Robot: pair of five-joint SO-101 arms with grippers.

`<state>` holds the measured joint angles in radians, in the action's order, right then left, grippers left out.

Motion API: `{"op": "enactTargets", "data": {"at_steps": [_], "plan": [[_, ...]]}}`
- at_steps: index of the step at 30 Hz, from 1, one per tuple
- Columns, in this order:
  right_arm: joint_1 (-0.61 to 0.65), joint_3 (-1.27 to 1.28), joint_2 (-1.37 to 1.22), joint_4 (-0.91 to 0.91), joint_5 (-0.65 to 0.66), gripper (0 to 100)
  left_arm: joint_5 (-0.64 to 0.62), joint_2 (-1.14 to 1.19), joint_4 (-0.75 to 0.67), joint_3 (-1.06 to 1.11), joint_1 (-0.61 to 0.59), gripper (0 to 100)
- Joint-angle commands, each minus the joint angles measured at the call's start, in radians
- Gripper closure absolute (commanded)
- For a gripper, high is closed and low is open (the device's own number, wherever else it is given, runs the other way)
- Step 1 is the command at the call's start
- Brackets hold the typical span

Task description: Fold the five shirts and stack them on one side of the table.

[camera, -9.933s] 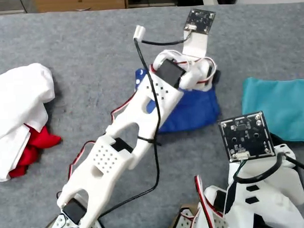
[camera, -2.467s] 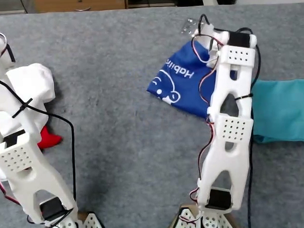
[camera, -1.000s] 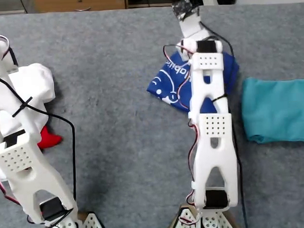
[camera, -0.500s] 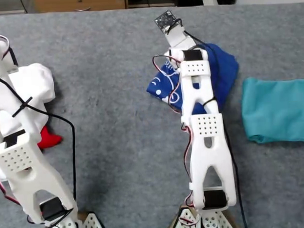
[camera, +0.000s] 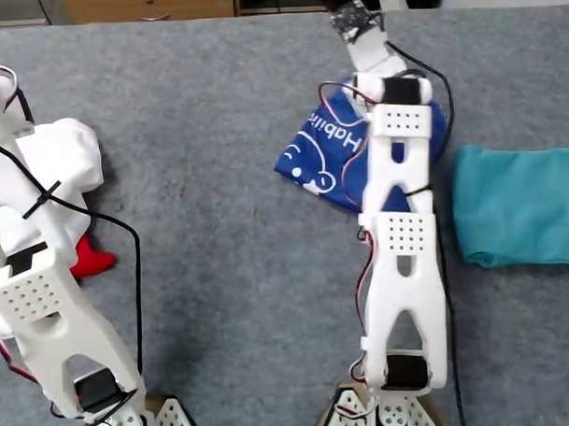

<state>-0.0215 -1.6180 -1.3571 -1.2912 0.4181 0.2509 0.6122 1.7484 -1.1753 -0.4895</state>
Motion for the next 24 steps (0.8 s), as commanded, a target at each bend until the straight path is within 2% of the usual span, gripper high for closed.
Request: {"op": "enactTargets", "data": {"at_steps": [1,9,12,24], "plan": [[-0.033,-0.036,0.035,-0.002,0.009,89.6,0.008,-0.054,0.011,-0.005,0.005,98],[0.004,-0.018,-0.134,0.244,0.044,89.6,0.008,-0.054,0.011,-0.005,0.008,98],[0.021,-0.018,-0.153,0.25,0.095,89.6,0.009,-0.054,0.011,-0.005,0.006,98],[0.058,-0.047,-0.004,0.193,0.097,89.6,0.009,-0.054,0.011,-0.005,0.006,98]]}}
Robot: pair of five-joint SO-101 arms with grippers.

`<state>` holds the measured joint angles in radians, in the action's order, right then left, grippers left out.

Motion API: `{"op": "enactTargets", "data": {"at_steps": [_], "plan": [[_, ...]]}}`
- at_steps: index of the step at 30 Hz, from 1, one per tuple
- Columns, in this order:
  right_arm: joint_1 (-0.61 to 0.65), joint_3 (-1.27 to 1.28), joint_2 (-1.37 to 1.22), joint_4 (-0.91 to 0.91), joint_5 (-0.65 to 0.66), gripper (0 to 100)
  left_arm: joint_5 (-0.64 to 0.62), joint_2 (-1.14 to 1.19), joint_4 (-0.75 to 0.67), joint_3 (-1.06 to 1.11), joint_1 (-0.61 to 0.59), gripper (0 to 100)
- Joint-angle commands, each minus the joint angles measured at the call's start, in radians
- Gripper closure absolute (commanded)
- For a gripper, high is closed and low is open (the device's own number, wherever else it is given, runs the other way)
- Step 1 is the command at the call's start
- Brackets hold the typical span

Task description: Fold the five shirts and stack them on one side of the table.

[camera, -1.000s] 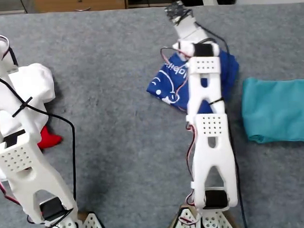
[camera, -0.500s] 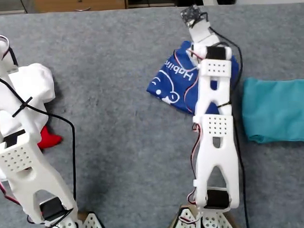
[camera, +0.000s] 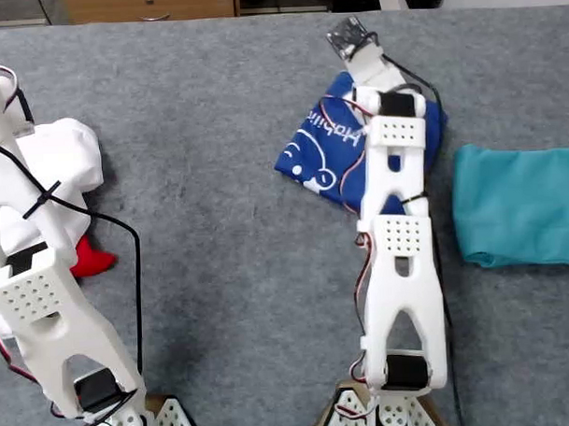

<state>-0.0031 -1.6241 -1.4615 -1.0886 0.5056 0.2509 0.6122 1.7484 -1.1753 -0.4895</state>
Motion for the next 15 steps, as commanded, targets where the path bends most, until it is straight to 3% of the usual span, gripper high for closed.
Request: {"op": "enactTargets", "data": {"at_steps": [1,15], "plan": [[0.05,-0.041,0.101,-0.006,0.009,89.6,0.009,-0.054,0.011,-0.005,0.008,98],[0.168,-0.041,-0.099,0.152,0.018,89.6,0.008,-0.054,0.011,-0.005,0.008,98]]}}
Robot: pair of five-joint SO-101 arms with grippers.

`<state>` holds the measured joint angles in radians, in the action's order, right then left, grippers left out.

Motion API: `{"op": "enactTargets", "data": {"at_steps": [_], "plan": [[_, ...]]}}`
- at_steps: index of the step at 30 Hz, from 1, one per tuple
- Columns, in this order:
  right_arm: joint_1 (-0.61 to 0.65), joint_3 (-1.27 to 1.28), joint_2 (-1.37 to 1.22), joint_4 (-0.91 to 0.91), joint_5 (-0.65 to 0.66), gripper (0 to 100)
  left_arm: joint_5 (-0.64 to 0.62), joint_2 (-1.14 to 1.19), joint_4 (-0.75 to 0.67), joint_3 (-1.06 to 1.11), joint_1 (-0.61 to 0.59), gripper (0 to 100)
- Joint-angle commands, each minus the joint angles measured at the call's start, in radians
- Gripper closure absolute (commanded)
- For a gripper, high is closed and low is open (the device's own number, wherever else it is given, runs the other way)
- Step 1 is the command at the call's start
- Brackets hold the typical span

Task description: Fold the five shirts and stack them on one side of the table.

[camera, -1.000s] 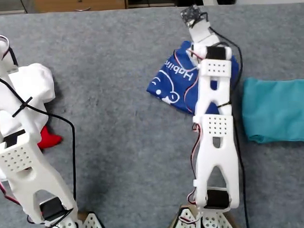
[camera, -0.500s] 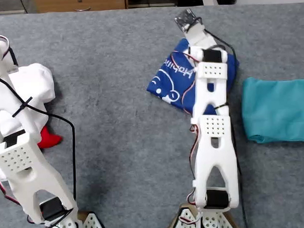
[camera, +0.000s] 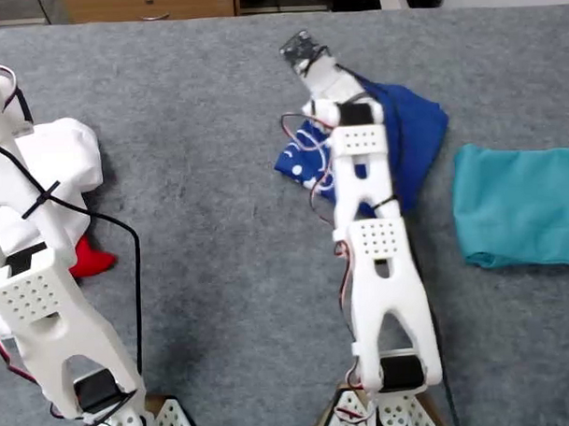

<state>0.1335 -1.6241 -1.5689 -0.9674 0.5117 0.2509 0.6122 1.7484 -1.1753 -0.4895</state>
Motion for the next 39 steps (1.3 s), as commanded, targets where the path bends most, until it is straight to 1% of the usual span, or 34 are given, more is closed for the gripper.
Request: {"op": "enactTargets", "data": {"at_steps": [1,7,14,19,22,26,32,39], "plan": [[0.038,-0.039,0.005,0.031,0.012,89.6,0.008,-0.054,0.011,-0.005,0.008,98],[0.031,-0.047,0.071,0.021,0.006,89.6,0.009,-0.054,0.011,-0.005,0.002,98],[-0.03,-0.044,0.22,0.006,0.011,89.6,0.009,-0.054,0.011,-0.005,0.002,98],[-0.082,-0.025,0.211,0.012,0.012,89.6,0.009,-0.054,0.011,-0.005,0.002,98],[-0.093,0.022,0.148,0.091,0.014,89.6,0.008,-0.054,0.011,-0.005,0.005,98],[-0.065,0.041,0.053,0.175,0.014,89.6,0.008,-0.054,0.011,-0.005,0.005,98],[0.015,0.01,0.01,0.18,0.014,89.6,0.008,-0.054,0.011,-0.005,0.005,98],[0.015,-0.047,0.028,0.155,0.012,89.6,0.009,-0.054,0.011,-0.005,-0.003,98]]}}
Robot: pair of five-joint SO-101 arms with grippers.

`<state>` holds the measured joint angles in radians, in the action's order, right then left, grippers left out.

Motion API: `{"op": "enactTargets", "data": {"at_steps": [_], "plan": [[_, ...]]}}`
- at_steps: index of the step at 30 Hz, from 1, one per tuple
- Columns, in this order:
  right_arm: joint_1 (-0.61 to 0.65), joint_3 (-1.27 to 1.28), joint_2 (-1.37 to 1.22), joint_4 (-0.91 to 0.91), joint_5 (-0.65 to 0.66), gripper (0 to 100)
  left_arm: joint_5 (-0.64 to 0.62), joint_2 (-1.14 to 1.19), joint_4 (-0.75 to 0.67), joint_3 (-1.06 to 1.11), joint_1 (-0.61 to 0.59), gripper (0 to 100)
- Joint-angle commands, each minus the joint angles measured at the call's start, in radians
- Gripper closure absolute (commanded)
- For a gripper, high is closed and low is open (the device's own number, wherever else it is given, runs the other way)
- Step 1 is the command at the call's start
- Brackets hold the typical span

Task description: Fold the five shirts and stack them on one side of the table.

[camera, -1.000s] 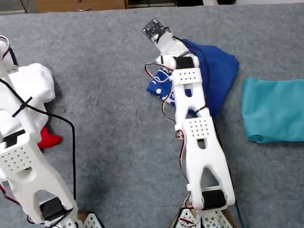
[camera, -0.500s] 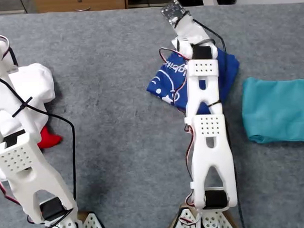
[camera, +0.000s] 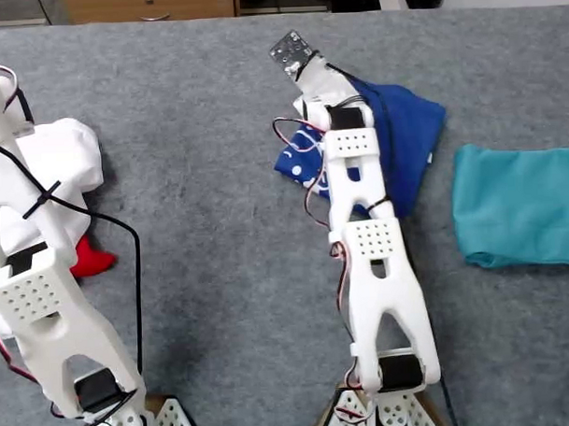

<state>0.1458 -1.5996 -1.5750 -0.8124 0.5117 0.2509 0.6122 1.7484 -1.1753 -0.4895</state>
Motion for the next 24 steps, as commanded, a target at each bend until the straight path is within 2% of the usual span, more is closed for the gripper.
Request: {"op": "enactTargets", "data": {"at_steps": [1,10,18,24], "plan": [[-0.001,-0.074,0.045,-0.011,0.012,89.6,0.009,-0.054,0.011,-0.005,-0.005,98],[-0.071,-0.07,0.206,-0.181,0.005,89.6,0.009,-0.054,0.011,-0.005,-0.006,98],[-0.094,-0.07,0.355,-0.5,0.003,89.6,0.009,-0.054,0.011,-0.005,-0.003,98],[-0.091,-0.068,0.433,-0.663,-0.14,89.6,0.005,-0.054,0.011,-0.005,0.002,98]]}}
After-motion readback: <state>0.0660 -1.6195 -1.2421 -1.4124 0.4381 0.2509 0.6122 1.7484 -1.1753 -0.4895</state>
